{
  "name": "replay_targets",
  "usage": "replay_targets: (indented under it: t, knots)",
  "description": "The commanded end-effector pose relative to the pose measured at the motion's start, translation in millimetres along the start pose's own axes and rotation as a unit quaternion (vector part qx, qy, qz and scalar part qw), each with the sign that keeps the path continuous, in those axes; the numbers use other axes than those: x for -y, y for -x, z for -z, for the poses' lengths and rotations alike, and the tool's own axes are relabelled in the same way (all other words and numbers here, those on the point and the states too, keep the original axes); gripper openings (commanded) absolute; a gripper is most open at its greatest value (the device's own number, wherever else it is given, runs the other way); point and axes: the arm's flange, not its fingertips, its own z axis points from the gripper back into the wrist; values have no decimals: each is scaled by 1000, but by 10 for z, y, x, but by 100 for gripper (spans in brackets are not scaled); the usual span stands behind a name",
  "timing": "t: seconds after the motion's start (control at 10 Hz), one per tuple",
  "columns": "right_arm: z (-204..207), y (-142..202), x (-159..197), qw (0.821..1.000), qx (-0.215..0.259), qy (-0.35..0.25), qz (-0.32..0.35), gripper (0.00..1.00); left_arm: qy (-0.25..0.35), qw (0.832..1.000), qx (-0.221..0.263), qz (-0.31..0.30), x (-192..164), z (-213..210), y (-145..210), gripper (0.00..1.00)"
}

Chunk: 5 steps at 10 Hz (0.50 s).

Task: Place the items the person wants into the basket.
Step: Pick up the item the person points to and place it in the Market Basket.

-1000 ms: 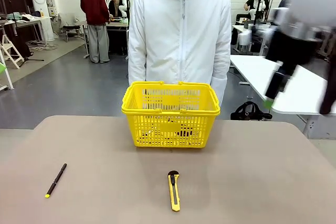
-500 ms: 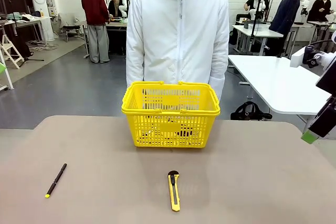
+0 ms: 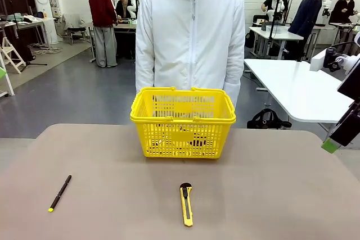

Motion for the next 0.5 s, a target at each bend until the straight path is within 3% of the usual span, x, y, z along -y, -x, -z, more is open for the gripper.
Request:
replay_targets:
  t: [0.0,0.2,0.4]
  knots:
    - [-322,140,404,997,48,-58,12,100,5,1000,1,6,-8,-14,11,100]
    - [-721,483,1098,984,133,-114,44,100,5,1000,1,6,-8,-14,11,100]
    - [-901,847,1490,959,231,-159,34,100,5,1000,1,6,-8,-14,11,100]
